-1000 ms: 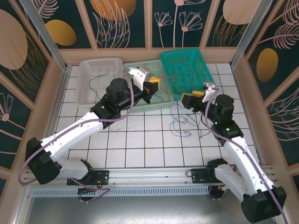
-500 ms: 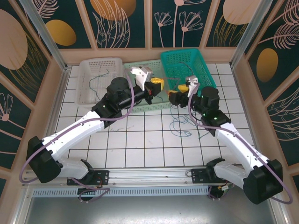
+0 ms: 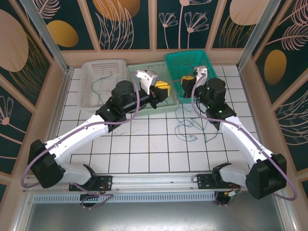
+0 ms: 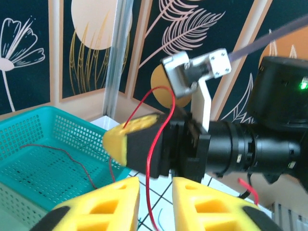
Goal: Untangle the cables
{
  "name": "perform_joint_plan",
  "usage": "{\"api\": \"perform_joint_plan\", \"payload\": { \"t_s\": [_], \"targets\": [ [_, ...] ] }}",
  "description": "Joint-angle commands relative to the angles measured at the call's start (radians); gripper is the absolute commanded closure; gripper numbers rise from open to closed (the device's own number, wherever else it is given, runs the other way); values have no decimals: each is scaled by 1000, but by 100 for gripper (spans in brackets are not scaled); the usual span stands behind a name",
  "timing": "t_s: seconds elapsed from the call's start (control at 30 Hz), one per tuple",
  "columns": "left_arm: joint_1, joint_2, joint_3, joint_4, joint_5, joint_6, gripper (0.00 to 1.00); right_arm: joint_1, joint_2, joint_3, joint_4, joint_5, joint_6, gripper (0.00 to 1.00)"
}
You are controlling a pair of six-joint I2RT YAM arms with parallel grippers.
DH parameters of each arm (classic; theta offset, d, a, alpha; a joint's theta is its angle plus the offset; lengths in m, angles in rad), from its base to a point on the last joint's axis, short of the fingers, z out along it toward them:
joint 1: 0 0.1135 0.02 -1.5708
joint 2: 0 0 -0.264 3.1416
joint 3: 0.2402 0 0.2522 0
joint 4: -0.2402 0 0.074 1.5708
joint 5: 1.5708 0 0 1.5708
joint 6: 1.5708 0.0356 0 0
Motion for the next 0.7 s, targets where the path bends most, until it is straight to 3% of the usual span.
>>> {"api": "perform_joint_plan", "payload": {
  "t_s": [0.0, 0.03, 0.1, 0.2, 0.4, 0.67],
  "targets": [
    [7, -13, -26, 31, -44, 8, 57, -54, 24, 61, -8, -3, -8, 100],
    [5, -17, -34, 28, -62, 11, 43, -75, 40, 79, -18, -11, -4, 100],
    [5, -26, -48, 18, -93, 18, 31, -115, 73, 125, -46, -19, 2, 100],
    [5, -42, -75, 14, -131, 18, 2, -163, 152, 223, -103, -25, 3, 100],
    [5, -50, -120, -23, -180, 17, 1, -217, 387, 494, -261, -48, -4, 100],
    [6, -86, -227, -30, -231, -12, 1, -247, 664, 732, -404, -23, -2, 100]
  ]
}}
